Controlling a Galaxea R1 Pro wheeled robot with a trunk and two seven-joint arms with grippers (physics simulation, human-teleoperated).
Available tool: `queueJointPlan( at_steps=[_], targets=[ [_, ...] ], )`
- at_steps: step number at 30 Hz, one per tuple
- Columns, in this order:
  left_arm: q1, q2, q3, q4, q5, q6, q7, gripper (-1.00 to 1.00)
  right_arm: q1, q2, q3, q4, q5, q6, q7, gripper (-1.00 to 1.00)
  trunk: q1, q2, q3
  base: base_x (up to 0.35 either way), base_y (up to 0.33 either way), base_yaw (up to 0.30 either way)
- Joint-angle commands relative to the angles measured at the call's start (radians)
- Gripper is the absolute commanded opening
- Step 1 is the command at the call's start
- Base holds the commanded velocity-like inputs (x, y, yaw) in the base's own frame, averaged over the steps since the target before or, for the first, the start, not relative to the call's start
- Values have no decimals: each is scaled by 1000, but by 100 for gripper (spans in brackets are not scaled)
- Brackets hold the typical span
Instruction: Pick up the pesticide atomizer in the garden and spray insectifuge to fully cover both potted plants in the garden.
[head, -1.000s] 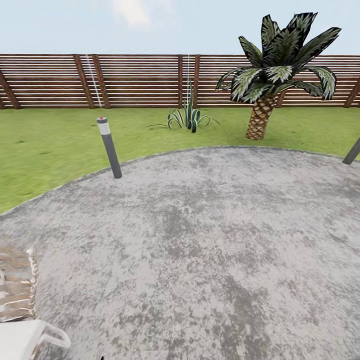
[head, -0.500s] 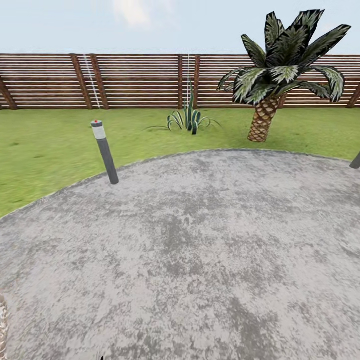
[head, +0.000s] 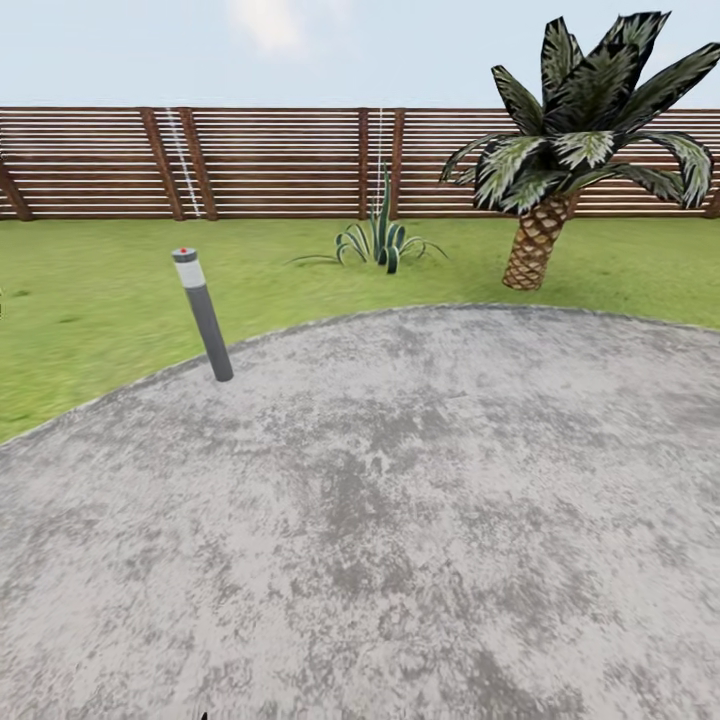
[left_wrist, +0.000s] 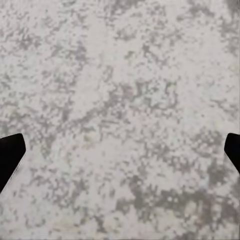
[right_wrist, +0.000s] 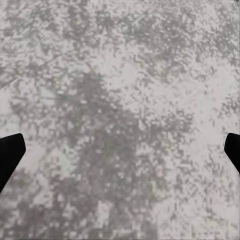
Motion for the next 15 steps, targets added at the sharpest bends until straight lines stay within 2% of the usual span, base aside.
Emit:
queueJointPlan(
  at_steps=[1,7,15],
  targets=[
    [-1,0,1,1,0,-3,0,100,0,0,-2,1,11,-2,-5,100,0,0,-1,337,0,87],
    [-1,0,1,1,0,-3,0,100,0,0,-2,1,11,-2,-4,100,0,0,-1,337,0,136],
    [-1,0,1,1,0,-3,0,100,0,0,-2,1,11,-2,-4,100,0,0,-1,337,0,246]
  ],
)
